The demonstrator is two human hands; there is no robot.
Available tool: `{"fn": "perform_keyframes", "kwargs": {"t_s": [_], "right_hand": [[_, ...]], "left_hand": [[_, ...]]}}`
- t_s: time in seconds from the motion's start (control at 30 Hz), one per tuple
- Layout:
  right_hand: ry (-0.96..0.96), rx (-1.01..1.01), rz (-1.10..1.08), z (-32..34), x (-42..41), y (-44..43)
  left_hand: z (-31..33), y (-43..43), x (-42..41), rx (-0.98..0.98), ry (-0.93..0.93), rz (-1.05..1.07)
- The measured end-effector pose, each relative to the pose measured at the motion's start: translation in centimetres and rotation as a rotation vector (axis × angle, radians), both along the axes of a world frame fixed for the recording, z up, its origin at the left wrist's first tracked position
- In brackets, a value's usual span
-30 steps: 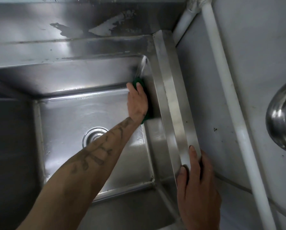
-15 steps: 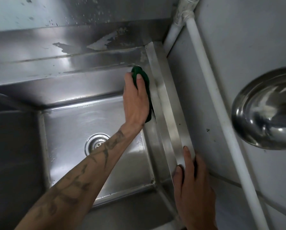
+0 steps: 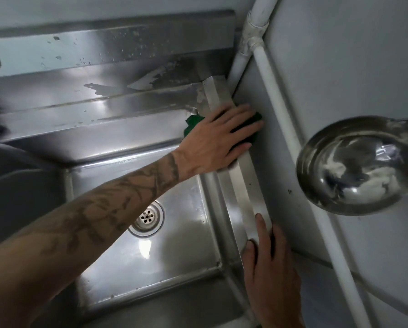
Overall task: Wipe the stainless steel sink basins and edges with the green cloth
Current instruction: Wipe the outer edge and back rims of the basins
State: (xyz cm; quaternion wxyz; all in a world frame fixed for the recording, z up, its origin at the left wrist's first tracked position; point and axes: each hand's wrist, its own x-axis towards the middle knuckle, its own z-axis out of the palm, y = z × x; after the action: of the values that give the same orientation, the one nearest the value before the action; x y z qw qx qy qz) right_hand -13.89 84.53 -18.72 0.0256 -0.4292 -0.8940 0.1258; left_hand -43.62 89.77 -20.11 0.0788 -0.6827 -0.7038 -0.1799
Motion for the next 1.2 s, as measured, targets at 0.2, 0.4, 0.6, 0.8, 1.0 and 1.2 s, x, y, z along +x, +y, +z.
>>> {"fn": "perform_keyframes", "kwargs": {"t_s": [0.2,0.4,0.6,0.8,1.0,1.2], "right_hand": [[0.02,0.022,-0.001,-0.4,0.1,0.0],[0.011,0.038,0.008,-0.3,0.3,0.2],[0.003,0.08,-0.004,-0.3,0.3,0.1],[-0.023,0.079,0.005,-0.2,0.5,0.1],[0.115,0.083,-0.045,-0.6,0.8,-0.3],[0.136,0.021,-0.142,-0.3,2.6,-0.9]], "left_hand": [[0.5,1.9,-4.7,0.002,-0.154,0.143],[0.6,0.9,-0.3,0.069,-0.303,0.198],[1.1,0.5,-2.3,-0.026,-0.229,0.056],[0.5,1.7,-2.8,0.037,-0.279,0.213],[0.7,-4.5,7.7,0.035,-0.297,-0.004],[1.3,-4.2,6.6,-0.042,-0.221,-0.045]]}}
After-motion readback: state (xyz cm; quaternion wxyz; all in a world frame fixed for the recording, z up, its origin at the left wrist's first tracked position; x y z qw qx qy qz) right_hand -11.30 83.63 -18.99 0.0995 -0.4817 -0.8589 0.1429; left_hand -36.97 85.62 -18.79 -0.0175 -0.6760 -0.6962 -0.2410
